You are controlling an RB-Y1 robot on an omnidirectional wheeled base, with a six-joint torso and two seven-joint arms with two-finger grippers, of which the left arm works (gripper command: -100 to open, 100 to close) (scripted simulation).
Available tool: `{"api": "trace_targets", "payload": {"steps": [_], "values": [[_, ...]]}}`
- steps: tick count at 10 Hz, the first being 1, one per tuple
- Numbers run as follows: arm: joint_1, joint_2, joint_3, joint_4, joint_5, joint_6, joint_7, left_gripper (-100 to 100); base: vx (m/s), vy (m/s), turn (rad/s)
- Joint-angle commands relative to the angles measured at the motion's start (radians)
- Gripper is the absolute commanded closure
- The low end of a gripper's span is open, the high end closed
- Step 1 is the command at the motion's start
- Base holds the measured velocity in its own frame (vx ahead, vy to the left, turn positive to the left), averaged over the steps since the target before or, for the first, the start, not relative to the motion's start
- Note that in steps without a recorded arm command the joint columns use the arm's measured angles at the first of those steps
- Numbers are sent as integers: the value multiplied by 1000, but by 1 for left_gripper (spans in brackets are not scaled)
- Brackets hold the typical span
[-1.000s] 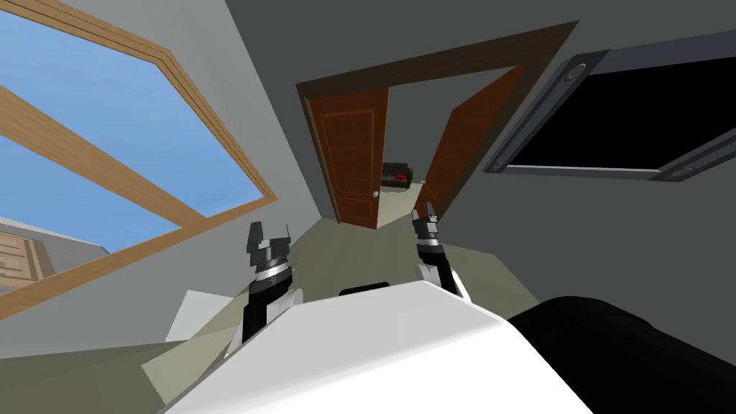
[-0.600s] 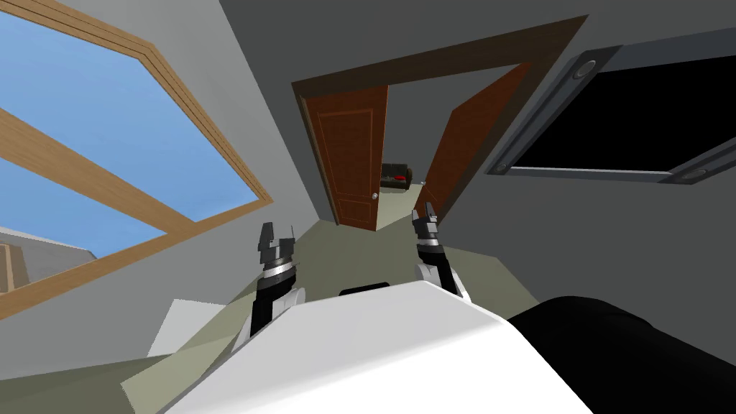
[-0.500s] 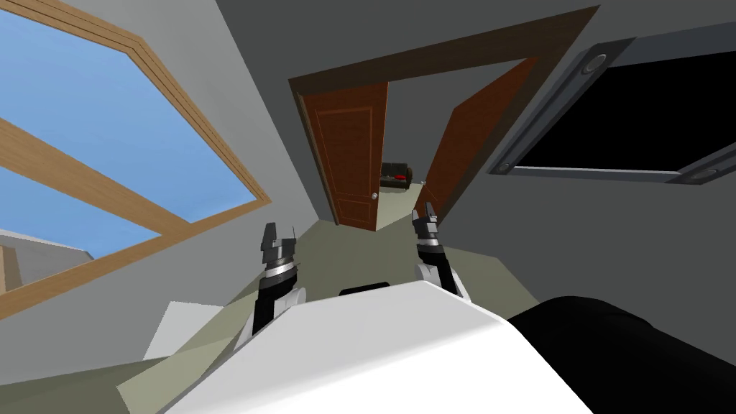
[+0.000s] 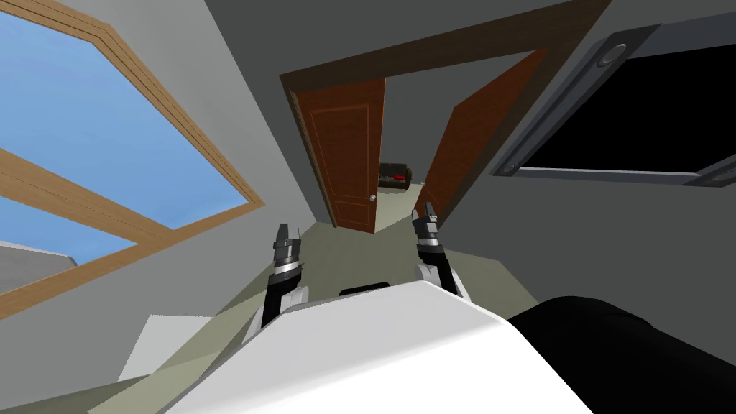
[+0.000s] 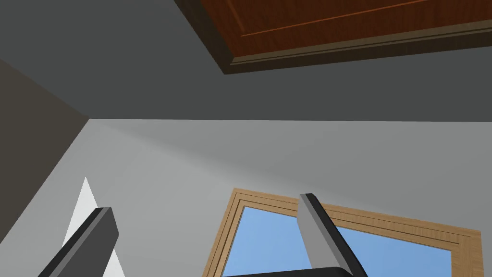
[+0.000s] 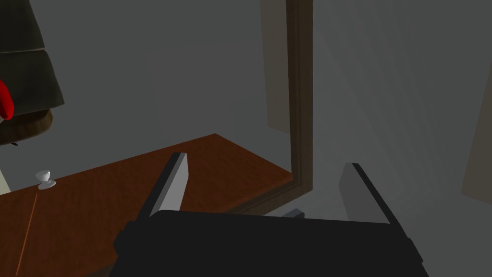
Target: Push the door open
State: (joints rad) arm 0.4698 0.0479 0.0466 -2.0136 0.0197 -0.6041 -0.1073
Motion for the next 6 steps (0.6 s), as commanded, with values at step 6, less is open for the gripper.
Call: {"api": "trace_targets", "payload": {"steps": [6], "values": [[-55,26,-16,147,-39,-37,-122,-100,96,-58,-13]]}}
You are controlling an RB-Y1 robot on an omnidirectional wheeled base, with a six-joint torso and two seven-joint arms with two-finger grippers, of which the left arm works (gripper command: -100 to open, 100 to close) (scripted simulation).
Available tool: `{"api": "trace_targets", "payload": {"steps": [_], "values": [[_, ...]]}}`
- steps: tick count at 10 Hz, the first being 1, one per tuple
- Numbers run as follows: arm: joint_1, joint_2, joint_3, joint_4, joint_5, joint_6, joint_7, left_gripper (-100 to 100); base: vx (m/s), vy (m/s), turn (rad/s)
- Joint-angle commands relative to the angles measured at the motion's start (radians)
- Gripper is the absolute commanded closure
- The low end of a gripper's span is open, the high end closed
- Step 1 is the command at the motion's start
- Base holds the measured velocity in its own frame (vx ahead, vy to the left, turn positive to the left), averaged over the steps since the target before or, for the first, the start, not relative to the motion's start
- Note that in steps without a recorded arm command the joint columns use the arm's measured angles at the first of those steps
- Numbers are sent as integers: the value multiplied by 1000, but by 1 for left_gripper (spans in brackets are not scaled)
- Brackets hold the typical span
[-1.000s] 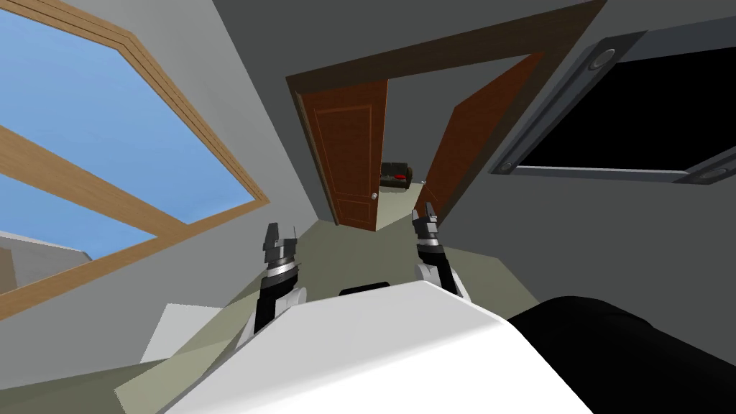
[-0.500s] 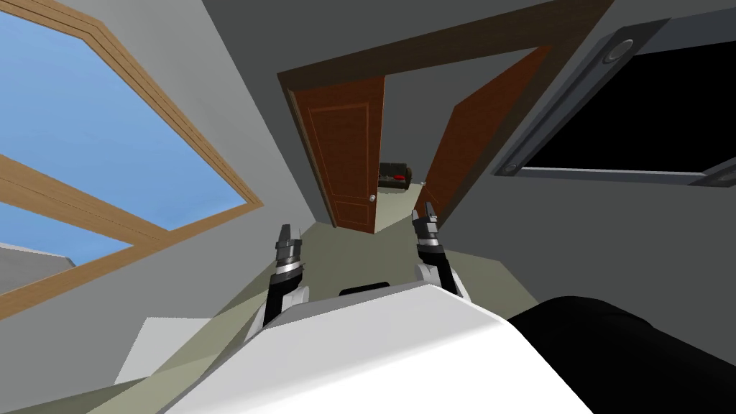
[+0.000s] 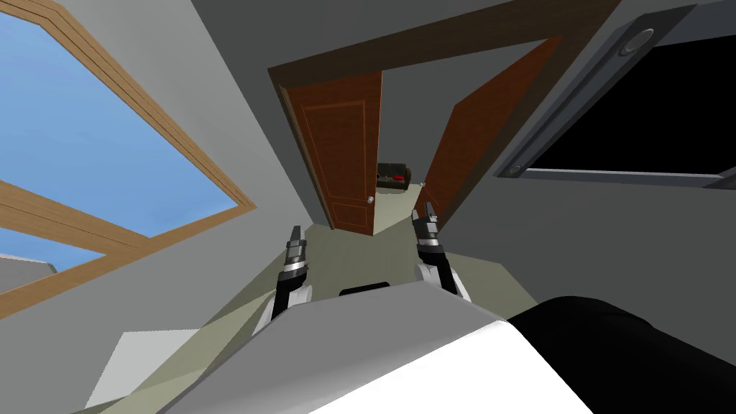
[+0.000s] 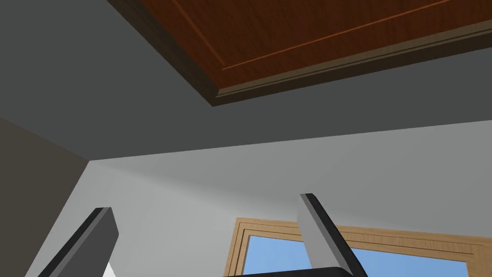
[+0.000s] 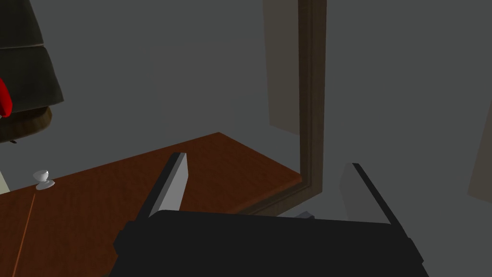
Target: Push the door open
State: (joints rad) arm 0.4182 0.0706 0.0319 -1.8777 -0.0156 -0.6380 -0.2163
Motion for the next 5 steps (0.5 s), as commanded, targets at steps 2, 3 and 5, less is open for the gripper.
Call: {"api": "trace_targets", "payload": {"steps": [2,3,5], "values": [[-23,12,-6,61,-16,-15,-53,-100,112,-68,-14],[-33,16,-8,86,-23,-20,-74,-100,108,-77,-14],[-53,25,-12,137,-36,-32,-115,-100,82,-68,-18]]}}
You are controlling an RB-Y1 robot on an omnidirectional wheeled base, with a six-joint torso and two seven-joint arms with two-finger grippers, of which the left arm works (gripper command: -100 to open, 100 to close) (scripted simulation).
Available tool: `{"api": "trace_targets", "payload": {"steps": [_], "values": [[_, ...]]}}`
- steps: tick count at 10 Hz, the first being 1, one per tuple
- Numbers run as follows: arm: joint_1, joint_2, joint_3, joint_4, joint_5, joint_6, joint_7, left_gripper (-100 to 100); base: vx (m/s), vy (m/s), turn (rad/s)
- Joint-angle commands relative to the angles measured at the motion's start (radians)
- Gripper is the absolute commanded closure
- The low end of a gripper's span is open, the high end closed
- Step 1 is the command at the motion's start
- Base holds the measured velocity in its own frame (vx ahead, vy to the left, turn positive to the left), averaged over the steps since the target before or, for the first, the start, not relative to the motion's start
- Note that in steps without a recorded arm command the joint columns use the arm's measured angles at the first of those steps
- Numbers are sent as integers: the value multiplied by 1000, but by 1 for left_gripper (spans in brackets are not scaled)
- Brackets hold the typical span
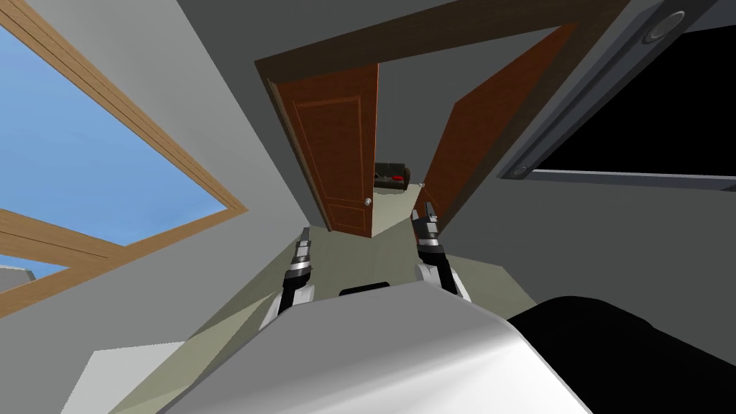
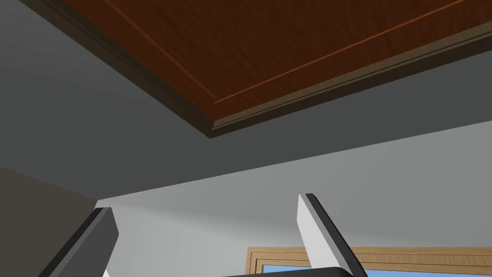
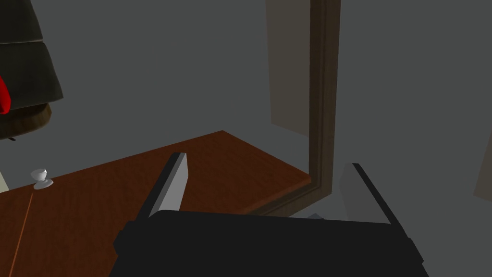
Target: Push the door open
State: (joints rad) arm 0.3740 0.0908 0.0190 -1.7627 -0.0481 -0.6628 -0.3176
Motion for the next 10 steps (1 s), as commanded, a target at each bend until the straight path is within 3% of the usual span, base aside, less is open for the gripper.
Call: {"api": "trace_targets", "payload": {"steps": [1,10], "values": [[-19,9,-2,48,-10,-14,-35,-100,97,-69,-13],[-115,46,-24,295,-73,-71,-236,-100,105,-71,-16]]}}
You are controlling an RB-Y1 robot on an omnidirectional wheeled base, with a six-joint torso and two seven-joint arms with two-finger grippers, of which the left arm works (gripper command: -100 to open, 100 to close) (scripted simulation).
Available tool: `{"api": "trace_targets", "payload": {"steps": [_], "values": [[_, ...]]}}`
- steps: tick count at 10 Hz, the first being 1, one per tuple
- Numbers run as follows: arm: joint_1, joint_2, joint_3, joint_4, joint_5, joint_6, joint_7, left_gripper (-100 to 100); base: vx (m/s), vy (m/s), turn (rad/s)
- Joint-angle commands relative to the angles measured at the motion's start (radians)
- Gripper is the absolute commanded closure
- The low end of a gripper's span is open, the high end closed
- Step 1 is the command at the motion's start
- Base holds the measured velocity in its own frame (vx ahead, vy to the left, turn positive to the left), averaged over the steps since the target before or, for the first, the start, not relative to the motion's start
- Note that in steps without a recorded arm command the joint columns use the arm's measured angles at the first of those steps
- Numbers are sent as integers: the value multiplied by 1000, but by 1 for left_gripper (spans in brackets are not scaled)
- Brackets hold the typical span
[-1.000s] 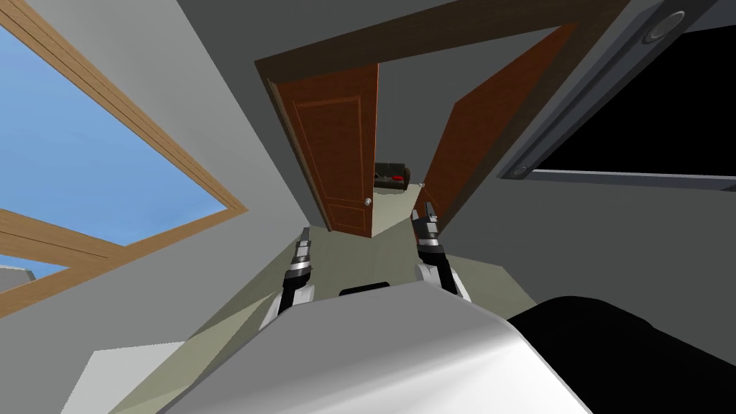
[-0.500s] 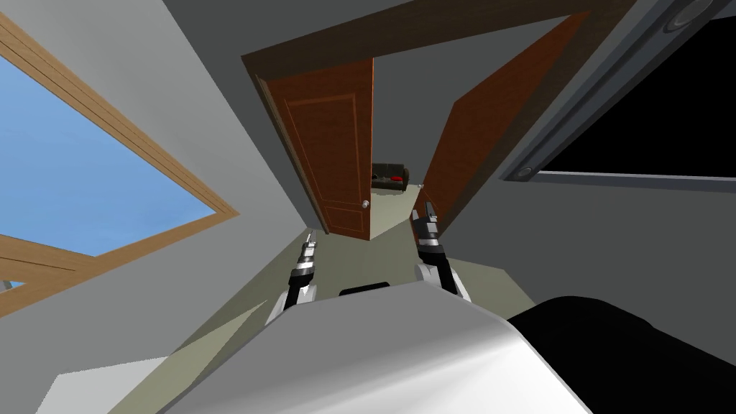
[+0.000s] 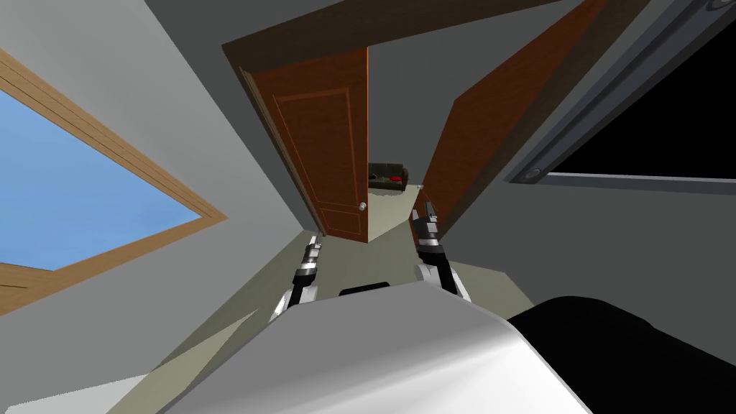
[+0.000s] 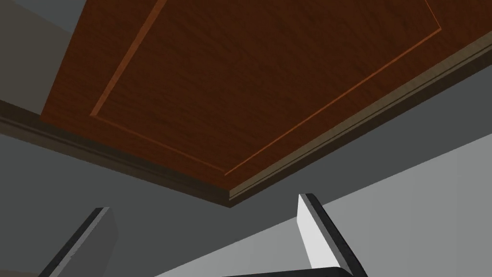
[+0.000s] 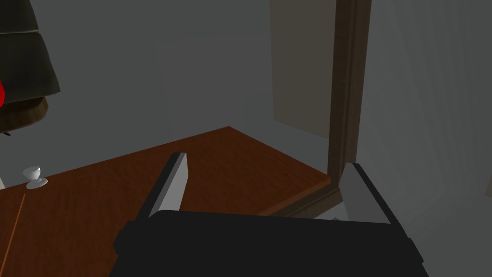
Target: Push the door open
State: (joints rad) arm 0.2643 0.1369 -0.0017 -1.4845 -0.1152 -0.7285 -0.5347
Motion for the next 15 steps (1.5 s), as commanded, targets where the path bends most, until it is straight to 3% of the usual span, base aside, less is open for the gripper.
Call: {"api": "trace_targets", "payload": {"steps": [1,15], "values": [[-16,4,-6,45,-13,-12,-42,-100,100,-74,-21],[-159,52,-39,413,-107,-97,-341,-100,103,-71,-16]]}}
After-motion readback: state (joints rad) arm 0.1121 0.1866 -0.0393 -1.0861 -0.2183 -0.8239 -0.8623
